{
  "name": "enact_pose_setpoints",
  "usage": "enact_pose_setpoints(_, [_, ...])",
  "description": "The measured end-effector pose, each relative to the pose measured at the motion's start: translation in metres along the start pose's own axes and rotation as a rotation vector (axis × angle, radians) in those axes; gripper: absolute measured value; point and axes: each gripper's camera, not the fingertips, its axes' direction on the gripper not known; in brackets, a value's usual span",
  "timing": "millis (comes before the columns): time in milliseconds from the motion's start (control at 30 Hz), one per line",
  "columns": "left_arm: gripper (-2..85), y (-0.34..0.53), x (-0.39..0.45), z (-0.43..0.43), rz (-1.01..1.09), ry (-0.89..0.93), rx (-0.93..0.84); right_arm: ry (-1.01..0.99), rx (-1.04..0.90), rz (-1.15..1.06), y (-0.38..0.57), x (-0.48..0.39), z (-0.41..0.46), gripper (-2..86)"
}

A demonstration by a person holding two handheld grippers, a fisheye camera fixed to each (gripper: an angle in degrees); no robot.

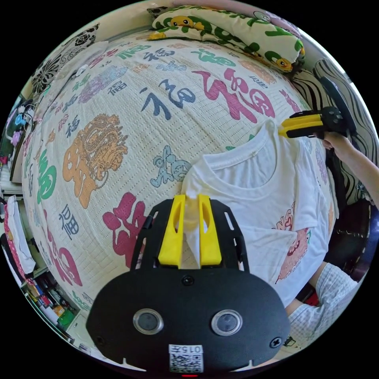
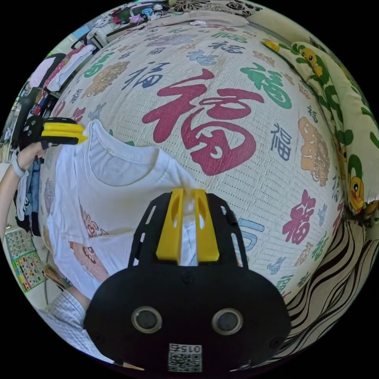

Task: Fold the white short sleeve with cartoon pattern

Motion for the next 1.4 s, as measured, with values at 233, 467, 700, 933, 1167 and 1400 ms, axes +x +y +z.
enact_pose_setpoints(233, [0.6, 0.005, 0.019, -0.034, 0.024, -0.076, 0.013, -0.007, 0.025, -0.007, 0.020, 0.011, -0.003, -0.8])
enact_pose_setpoints(467, [0.3, 0.068, 0.068, -0.091, 0.098, -0.164, 0.151, -0.039, 0.218, -0.043, 0.101, 0.002, -0.046, -0.8])
enact_pose_setpoints(700, [0.4, 0.249, 0.159, -0.134, 0.180, -0.066, 0.331, -0.213, 0.283, -0.174, 0.255, -0.037, -0.069, -0.8])
enact_pose_setpoints(933, [0.4, 0.398, 0.260, -0.078, 0.227, 0.001, 0.204, -0.302, 0.086, -0.262, 0.397, -0.104, -0.004, -0.7])
enact_pose_setpoints(1167, [0.2, 0.449, 0.295, -0.023, 0.272, -0.022, 0.072, -0.234, -0.075, -0.347, 0.451, -0.142, 0.069, -0.7])
enact_pose_setpoints(1400, [-0.2, 0.471, 0.289, 0.016, 0.233, 0.016, 0.000, -0.188, -0.142, -0.318, 0.455, -0.144, 0.117, -0.3])
